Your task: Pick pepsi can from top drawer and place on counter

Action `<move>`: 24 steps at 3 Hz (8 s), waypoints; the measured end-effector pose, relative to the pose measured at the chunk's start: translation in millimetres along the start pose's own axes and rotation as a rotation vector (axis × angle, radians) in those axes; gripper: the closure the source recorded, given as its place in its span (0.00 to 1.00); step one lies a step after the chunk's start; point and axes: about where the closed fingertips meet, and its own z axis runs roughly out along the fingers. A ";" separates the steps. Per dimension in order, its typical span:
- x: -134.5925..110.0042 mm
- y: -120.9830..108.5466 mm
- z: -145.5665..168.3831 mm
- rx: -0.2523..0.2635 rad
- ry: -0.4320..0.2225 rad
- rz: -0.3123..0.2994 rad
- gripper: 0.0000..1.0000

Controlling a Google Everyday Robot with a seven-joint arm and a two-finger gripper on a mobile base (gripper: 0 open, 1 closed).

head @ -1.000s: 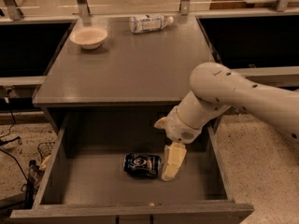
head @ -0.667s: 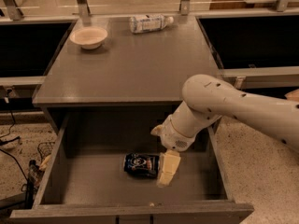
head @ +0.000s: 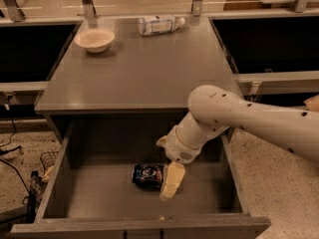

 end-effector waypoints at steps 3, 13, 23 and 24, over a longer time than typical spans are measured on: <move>-19.3 5.6 6.8 0.107 0.146 -0.031 0.00; 0.5 -15.4 55.4 0.012 0.100 0.036 0.42; -7.9 -23.2 -102.8 0.283 0.164 0.076 1.00; -15.5 -40.3 -131.8 0.334 0.171 0.078 1.00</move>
Offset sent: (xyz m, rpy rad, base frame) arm -0.0075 0.0214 0.0087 -0.1199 -0.0932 0.0277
